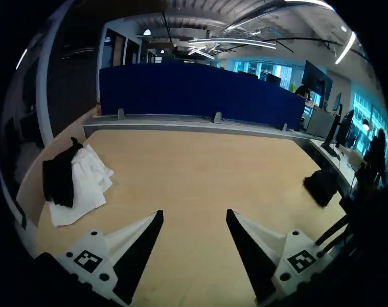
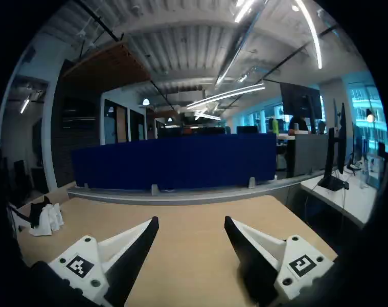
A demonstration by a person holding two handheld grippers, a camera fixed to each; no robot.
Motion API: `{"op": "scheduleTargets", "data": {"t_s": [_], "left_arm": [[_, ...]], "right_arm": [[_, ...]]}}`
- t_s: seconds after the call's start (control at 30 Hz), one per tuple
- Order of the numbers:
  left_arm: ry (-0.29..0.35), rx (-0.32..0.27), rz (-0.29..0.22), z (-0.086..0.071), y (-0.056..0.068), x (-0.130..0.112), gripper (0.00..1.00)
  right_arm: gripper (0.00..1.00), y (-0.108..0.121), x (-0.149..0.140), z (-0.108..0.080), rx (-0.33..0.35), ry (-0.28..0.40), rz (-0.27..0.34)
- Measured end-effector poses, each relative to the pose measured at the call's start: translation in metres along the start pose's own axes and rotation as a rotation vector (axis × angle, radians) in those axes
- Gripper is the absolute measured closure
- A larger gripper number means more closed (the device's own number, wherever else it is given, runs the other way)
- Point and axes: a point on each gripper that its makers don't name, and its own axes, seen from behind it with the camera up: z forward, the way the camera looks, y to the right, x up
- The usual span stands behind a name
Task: Fold towel
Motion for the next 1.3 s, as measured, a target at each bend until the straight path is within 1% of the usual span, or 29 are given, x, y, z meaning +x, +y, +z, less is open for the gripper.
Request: {"op": "scheduleTargets", "data": {"t_s": [0.17, 0.27, 0.37, 0.47, 0.57, 0.67, 0.7, 0.77, 0.87, 1.07, 1.17, 1.3], "left_arm": [[0.031, -0.014, 0.008, 0.005, 0.004, 0.014, 0.09], [0.092, 0.008, 0.018, 0.009, -0.002, 0.033, 0.09], [0.164, 0.034, 0.033, 0.010, -0.006, 0.055, 0.09], [0.247, 0.046, 0.053, 0.008, -0.006, 0.078, 0.09], [0.349, 0.058, 0.068, 0.004, -0.008, 0.105, 0.09], [0.436, 0.057, 0.077, 0.000, -0.007, 0.124, 0.09], [0.450, 0.057, 0.077, 0.000, -0.008, 0.126, 0.09], [0.472, 0.056, 0.077, 0.000, -0.009, 0.128, 0.09], [0.480, 0.069, 0.081, 0.004, -0.015, 0.125, 0.09], [0.488, 0.113, 0.114, 0.014, -0.026, 0.123, 0.09], [0.505, 0.130, 0.129, 0.015, -0.029, 0.125, 0.09], [0.522, 0.155, 0.145, 0.017, -0.038, 0.124, 0.09]], "right_arm": [[0.00, -0.009, 0.005, 0.002, 0.007, 0.006, -0.005], [0.00, -0.014, 0.006, 0.003, 0.012, 0.008, -0.009], [0.00, -0.019, 0.007, 0.005, 0.012, 0.005, -0.008], [0.00, -0.023, 0.009, 0.006, 0.013, 0.005, -0.009], [0.00, -0.027, 0.009, 0.007, 0.016, 0.006, -0.012], [0.00, -0.031, 0.009, 0.007, 0.022, -0.003, -0.014], [0.00, -0.033, 0.010, 0.007, 0.024, -0.005, -0.016], [0.00, -0.037, 0.012, 0.006, 0.028, -0.007, -0.020], [0.00, -0.044, 0.014, 0.008, 0.036, -0.011, -0.018], [0.00, -0.057, 0.017, 0.013, 0.061, -0.035, -0.003], [0.00, -0.066, 0.021, 0.016, 0.084, -0.054, -0.002], [0.00, -0.070, 0.028, 0.018, 0.094, -0.076, -0.014]]}}
